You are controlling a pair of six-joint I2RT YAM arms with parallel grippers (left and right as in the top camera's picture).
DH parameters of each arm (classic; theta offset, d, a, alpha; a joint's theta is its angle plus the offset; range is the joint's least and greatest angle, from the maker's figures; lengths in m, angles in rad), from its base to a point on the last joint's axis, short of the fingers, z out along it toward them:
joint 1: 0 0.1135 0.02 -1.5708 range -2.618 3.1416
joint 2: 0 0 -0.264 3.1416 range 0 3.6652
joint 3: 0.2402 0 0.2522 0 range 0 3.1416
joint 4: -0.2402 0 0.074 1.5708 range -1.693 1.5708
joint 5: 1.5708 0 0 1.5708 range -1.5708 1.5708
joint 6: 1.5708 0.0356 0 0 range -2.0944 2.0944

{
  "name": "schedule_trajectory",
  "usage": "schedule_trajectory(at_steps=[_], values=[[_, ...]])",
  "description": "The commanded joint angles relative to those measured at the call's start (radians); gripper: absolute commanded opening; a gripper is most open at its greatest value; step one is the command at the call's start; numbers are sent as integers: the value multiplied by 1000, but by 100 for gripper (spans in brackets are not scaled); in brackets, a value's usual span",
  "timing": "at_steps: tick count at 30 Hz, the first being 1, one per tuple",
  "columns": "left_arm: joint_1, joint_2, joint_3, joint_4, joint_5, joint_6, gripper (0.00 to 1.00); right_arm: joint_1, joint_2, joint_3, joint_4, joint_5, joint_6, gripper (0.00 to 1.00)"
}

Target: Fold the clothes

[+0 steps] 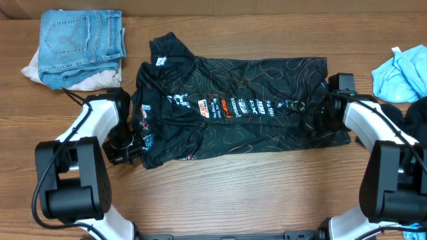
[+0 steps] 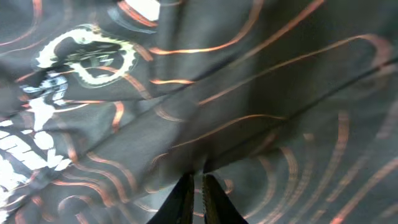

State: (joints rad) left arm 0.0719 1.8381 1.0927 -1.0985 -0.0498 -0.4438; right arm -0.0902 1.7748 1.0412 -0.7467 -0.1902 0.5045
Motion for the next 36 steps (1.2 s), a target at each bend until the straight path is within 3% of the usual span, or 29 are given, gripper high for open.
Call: schedule_trajectory(at_steps=[1, 6, 10, 23, 36], values=[[-54, -148, 45, 4, -13, 32, 4, -1, 2, 13, -9, 97, -7, 9], [-188, -338, 77, 34, 3, 70, 4, -1, 2, 21, -9, 99, -15, 11], [-278, -370, 74, 42, 65, 49, 4, -1, 2, 20, -11, 101, -15, 11], [-314, -6, 57, 167, 126, 63, 4, -1, 2, 18, -27, 156, -15, 9], [-193, 71, 52, 174, 16, 40, 4, -5, 31, 5, -8, 223, -14, 4]])
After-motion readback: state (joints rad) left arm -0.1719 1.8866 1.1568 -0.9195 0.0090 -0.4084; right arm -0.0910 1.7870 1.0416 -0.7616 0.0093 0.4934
